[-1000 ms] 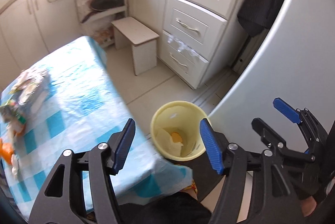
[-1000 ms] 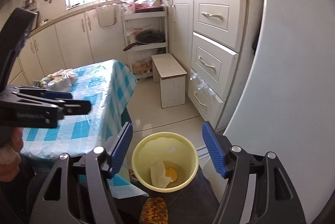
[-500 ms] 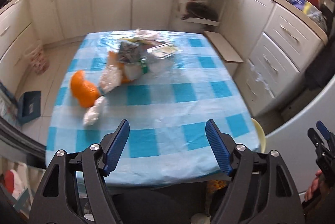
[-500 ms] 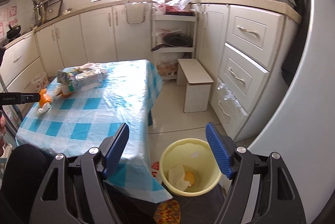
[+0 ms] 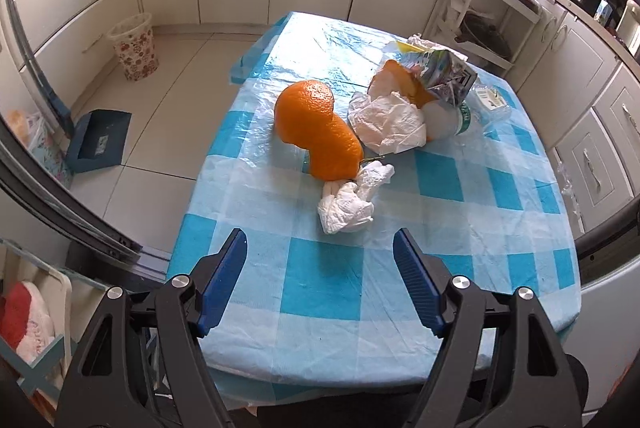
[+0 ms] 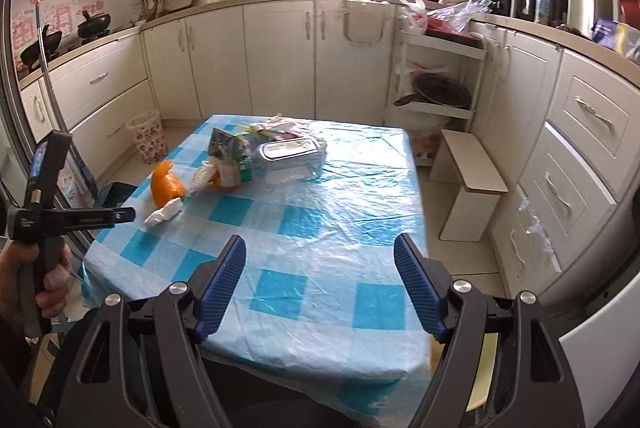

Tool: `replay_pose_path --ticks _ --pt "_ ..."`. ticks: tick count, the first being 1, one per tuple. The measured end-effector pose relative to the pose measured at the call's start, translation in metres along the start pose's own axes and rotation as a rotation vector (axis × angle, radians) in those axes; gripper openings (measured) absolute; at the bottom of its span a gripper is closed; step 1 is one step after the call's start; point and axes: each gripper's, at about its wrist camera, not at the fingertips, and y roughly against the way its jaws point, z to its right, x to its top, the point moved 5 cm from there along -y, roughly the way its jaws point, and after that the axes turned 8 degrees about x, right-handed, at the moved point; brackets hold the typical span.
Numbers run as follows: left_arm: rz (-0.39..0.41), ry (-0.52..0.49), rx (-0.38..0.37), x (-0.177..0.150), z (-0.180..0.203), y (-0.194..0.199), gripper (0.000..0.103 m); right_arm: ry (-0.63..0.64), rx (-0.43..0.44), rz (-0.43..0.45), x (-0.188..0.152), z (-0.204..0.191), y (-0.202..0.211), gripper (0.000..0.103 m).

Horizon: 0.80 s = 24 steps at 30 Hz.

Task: Collect trash
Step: 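Move both open grippers back over the table toward the trash, then grasp the orange peel with the right gripper while the left gripper grasps a tissue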

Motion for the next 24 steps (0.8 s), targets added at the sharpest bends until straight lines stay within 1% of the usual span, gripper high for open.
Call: replay_pose_path --ticks 5,8,9,10,11,12,13,14,15,17,20,24 --pt "0.007 -0.104 0.033 0.009 0.022 -0.032 0.072 -0.020 0.103 -0.056 0.017 -0.026 -0.042 0.074" --pt "0.004 -0.145 0.042 0.013 0.033 -0.048 0.072 -0.034 0.155 -0.078 0.027 -0.041 -0.063 0.074" --pt "0.004 -0.160 0.043 0.013 0.037 -0.053 0.070 -0.037 0.171 -0.086 0.028 -0.046 -0.069 0.074" --pt "0.005 -0.168 0.041 0.014 0.039 -0.057 0.064 -0.041 0.186 -0.097 0.031 -0.051 -0.077 0.074" --pt "-0.001 -0.174 0.034 0.014 0.041 -0.060 0.046 -0.043 0.195 -0.107 0.032 -0.055 -0.084 0.074" --pt "0.010 -0.177 0.046 0.015 0.042 -0.062 0.032 -0.044 0.201 -0.115 0.032 -0.058 -0.090 0.074" --pt "0.011 -0.180 0.045 0.016 0.042 -0.063 0.025 -0.043 0.206 -0.123 0.033 -0.061 -0.097 0.074" --pt "0.012 -0.174 0.027 0.017 0.041 -0.062 0.019 -0.044 0.211 -0.131 0.033 -0.064 -0.103 0.074" --pt "0.011 -0.164 -0.001 0.017 0.040 -0.060 0.016 -0.044 0.215 -0.138 0.034 -0.066 -0.109 0.074" --pt "0.011 -0.154 -0.045 0.014 0.036 -0.054 0.015 -0.035 0.233 -0.147 0.035 -0.073 -0.119 0.074" --pt "-0.004 -0.135 -0.107 0.001 0.023 -0.044 0.015 0.007 0.264 -0.163 0.039 -0.091 -0.137 0.074" --pt "-0.025 -0.077 -0.145 -0.016 -0.008 -0.030 0.015 0.076 0.313 -0.191 0.045 -0.126 -0.165 0.074"
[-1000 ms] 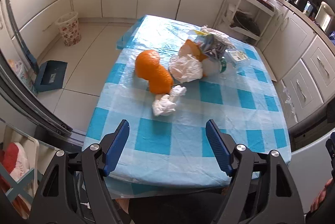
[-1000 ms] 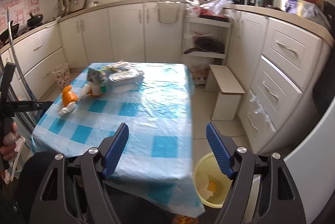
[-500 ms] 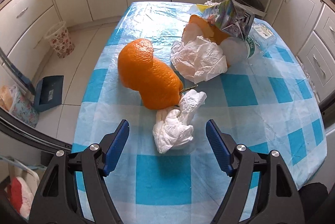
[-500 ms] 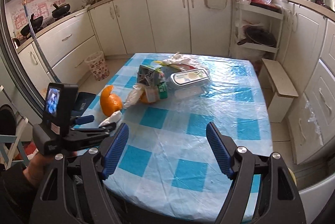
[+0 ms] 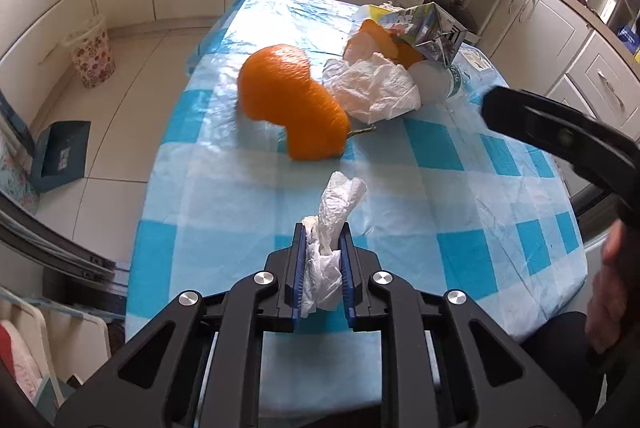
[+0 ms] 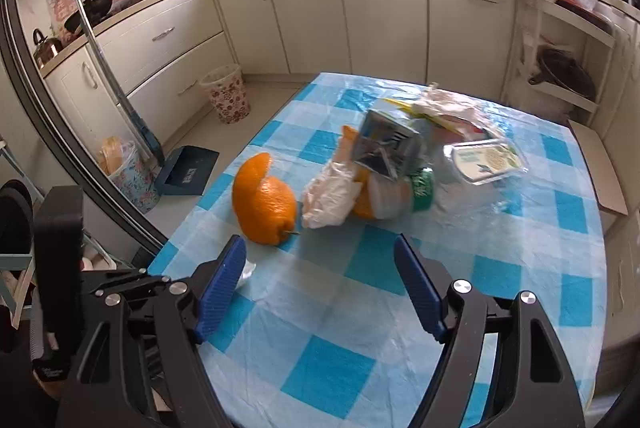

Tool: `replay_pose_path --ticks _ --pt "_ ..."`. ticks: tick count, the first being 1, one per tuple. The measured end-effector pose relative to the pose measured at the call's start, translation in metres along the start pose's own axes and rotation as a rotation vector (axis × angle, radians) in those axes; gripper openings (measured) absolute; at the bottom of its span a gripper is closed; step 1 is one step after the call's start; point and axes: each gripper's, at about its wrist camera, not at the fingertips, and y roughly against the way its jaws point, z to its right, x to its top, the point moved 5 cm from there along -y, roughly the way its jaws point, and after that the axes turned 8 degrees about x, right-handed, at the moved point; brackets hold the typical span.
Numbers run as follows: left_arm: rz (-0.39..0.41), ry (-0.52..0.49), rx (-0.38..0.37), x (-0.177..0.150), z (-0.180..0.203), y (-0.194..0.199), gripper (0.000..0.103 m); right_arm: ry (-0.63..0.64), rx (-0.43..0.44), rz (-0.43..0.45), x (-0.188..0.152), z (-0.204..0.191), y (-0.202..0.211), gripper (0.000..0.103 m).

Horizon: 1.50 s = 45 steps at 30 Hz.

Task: Collect trash
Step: 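Grasp the orange peel with the right gripper while the left gripper grasps a tissue, then carry peel and tissue to the yellow bucket and open both grippers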

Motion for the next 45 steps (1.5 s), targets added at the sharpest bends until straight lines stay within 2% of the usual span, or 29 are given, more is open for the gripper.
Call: replay_pose_path --ticks 5,11,13,14,15,17,20,23,25,27,30,32,36,38,41,45 --pt "-0.015 0.055 -0.010 -0.020 -0.028 0.021 0.015 0.101 0.018 -0.062 0.019 -0.032 -0.057 0.074" --pt "0.009 0.082 -0.013 -0.030 -0.045 0.042 0.015 0.147 -0.048 -0.129 0.028 -0.037 -0.115 0.073" --pt "0.023 0.084 -0.009 -0.029 -0.048 0.047 0.015 0.122 -0.017 -0.155 0.026 -0.033 -0.127 0.049" --pt "0.028 0.084 -0.008 -0.027 -0.049 0.049 0.015 0.128 -0.036 -0.150 0.026 -0.032 -0.127 0.045" --pt "0.033 0.086 -0.010 -0.026 -0.050 0.051 0.015 0.139 -0.038 -0.149 0.025 -0.033 -0.125 0.037" --pt "0.042 0.090 -0.016 -0.024 -0.050 0.056 0.015 0.123 -0.002 -0.150 0.024 -0.032 -0.117 0.030" --pt "0.057 0.084 -0.023 -0.020 -0.047 0.064 0.015 0.106 0.047 -0.120 0.021 -0.029 -0.094 0.028" --pt "0.075 0.059 -0.034 -0.015 -0.035 0.075 0.015 0.070 0.114 -0.073 0.012 -0.025 -0.051 0.028" --pt "0.091 0.031 -0.040 -0.010 -0.023 0.084 0.015 0.055 0.125 -0.031 0.004 -0.019 -0.016 0.028" --pt "0.109 -0.010 -0.055 -0.004 -0.003 0.096 0.015 0.029 0.112 0.011 -0.008 -0.002 0.024 0.028" --pt "0.130 -0.078 -0.099 0.006 0.036 0.111 0.015 -0.052 0.043 0.067 -0.035 0.040 0.083 0.028" --pt "0.139 -0.134 -0.135 0.011 0.069 0.119 0.015 -0.122 -0.027 0.093 -0.062 0.074 0.119 0.028" --pt "0.127 -0.275 -0.237 0.009 0.158 0.130 0.015 -0.294 -0.193 0.108 -0.131 0.155 0.183 0.028" --pt "0.099 -0.352 -0.296 0.002 0.211 0.130 0.015 -0.369 -0.265 0.094 -0.163 0.190 0.202 0.028" --pt "0.056 -0.469 -0.339 -0.012 0.284 0.119 0.015 -0.452 -0.329 0.070 -0.205 0.232 0.212 0.028" --pt "-0.018 -0.586 -0.377 -0.026 0.369 0.097 0.015 -0.520 -0.364 0.039 -0.244 0.271 0.204 0.029"
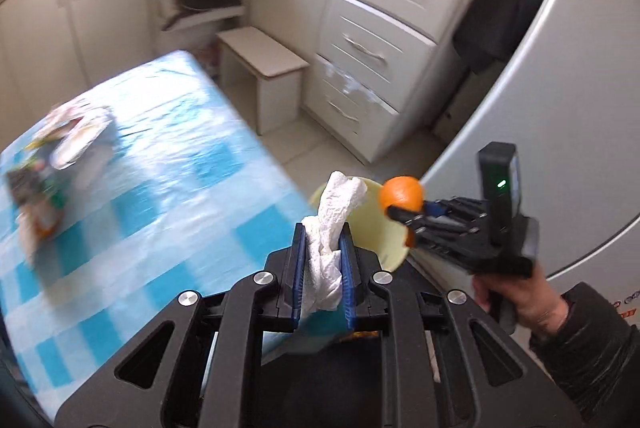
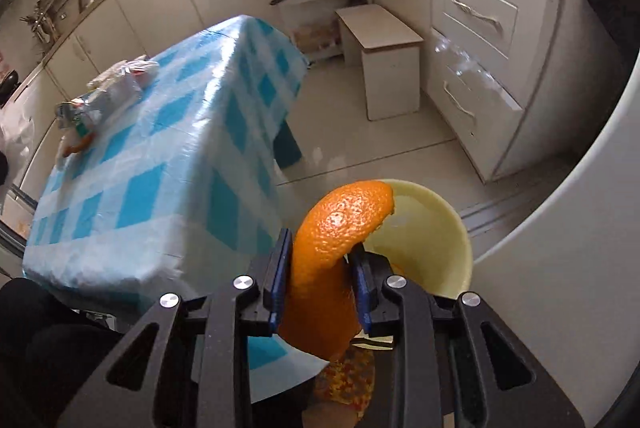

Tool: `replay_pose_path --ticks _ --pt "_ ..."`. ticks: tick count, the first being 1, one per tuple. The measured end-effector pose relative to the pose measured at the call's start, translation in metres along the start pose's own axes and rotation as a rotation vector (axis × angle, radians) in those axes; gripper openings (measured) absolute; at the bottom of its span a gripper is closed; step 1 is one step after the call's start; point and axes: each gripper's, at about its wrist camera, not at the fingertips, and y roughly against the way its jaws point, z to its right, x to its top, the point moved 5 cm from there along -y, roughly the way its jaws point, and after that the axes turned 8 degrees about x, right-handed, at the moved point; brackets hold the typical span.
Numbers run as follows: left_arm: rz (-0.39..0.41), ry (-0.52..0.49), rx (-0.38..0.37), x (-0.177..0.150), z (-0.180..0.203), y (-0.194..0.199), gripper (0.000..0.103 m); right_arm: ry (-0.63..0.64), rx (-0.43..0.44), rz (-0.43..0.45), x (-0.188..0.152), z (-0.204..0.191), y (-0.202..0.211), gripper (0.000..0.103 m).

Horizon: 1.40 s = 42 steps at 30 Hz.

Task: Collect trash
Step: 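Carry peel and tissue to the yellow bucket and open both grippers, then move both open grippers back over the table toward the remaining trash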

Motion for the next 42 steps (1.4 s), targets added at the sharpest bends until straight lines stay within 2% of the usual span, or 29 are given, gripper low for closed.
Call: replay_pose_path --ticks 6,10,13,15,18,22,28,32,42 --pt "-0.130 -0.118 -0.043 0.037 0.066 -0.074 0.015 -0.052 -0.023 -0.059 -0.006 0.038 -0.034 0.034" --pt "-0.231 -0.148 -0.037 0.042 0.087 -0.125 0.017 -0.078 -0.031 -0.037 -0.012 0.058 -0.026 0.049" --pt "-0.280 -0.151 -0.028 0.039 0.092 -0.149 0.026 -0.084 -0.031 -0.023 -0.017 0.064 -0.018 0.052" --pt "-0.287 -0.149 -0.026 0.036 0.094 -0.152 0.039 -0.091 -0.028 -0.013 -0.020 0.065 -0.010 0.053" --pt "-0.275 -0.144 -0.017 0.034 0.090 -0.146 0.047 -0.098 -0.017 0.007 -0.022 0.065 0.002 0.055" --pt "-0.245 -0.123 -0.002 0.036 0.082 -0.130 0.049 -0.095 0.005 0.044 -0.019 0.055 0.020 0.057" --pt "-0.142 -0.056 0.048 0.035 0.049 -0.083 0.055 -0.048 0.052 0.125 -0.003 0.017 0.054 0.061" --pt "-0.068 0.023 0.111 0.021 0.008 -0.041 0.062 0.004 0.082 0.184 0.011 -0.016 0.076 0.066" --pt "0.054 0.237 0.323 -0.030 -0.101 0.042 0.069 0.134 0.207 0.266 0.034 -0.125 0.101 0.076"
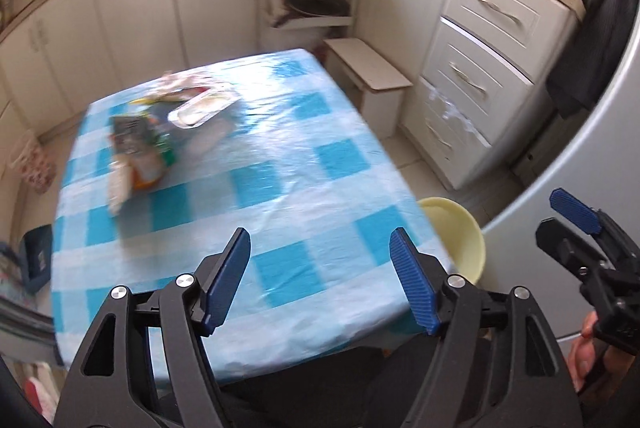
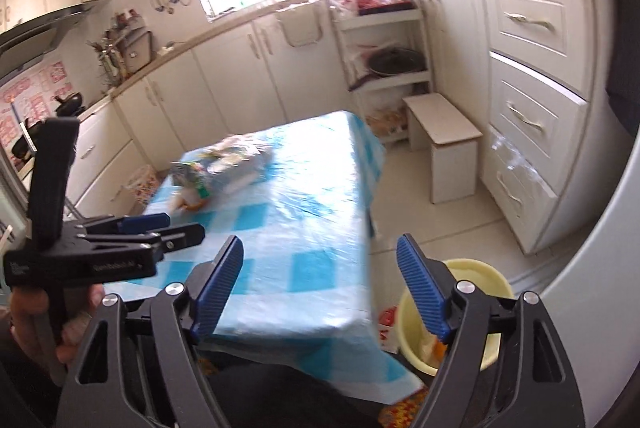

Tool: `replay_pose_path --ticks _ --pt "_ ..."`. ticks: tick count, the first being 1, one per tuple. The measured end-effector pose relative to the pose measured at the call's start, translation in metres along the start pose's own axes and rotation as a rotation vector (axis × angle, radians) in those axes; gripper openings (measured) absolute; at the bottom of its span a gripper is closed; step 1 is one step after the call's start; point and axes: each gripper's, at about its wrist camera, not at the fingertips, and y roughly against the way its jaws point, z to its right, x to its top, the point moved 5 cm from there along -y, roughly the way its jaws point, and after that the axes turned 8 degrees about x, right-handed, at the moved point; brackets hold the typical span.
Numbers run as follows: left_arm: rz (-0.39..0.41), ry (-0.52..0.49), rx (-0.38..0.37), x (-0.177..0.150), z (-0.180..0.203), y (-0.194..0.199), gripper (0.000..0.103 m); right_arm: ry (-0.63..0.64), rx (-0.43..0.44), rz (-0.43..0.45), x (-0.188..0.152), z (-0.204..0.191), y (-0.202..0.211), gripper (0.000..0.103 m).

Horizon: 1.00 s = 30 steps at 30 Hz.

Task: Collect trash
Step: 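Move both open grippers back over the table toward the remaining trash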

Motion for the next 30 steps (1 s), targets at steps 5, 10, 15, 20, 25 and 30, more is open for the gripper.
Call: replay_pose_path --ticks 5,10,15,20,25,30 --pt "0.038 0.055 0.059 -0.013 -0.043 0.019 0.069 0.064 0.060 -0.021 0.004 -0.050 -0.018 0.077" --pt "0.070 0.084 0.124 -0.026 -0.074 0.032 0.073 0.122 0.085 -0.034 0.004 -0.090 -0.032 0.079" --pt "0.045 0.129 0.162 -0.035 -0.111 0.020 0.075 0.148 0.096 -0.047 -0.001 -0.114 -0.049 0.081" --pt "-0.011 0.173 0.198 -0.047 -0.151 -0.011 0.076 0.149 0.097 -0.058 -0.009 -0.124 -0.064 0.081" --pt "-0.077 0.187 0.224 -0.050 -0.192 -0.063 0.076 0.134 0.088 -0.046 -0.008 -0.126 -0.083 0.083" --pt "-0.107 0.200 0.261 -0.042 -0.224 -0.112 0.083 0.133 0.067 -0.022 0.000 -0.130 -0.116 0.085"
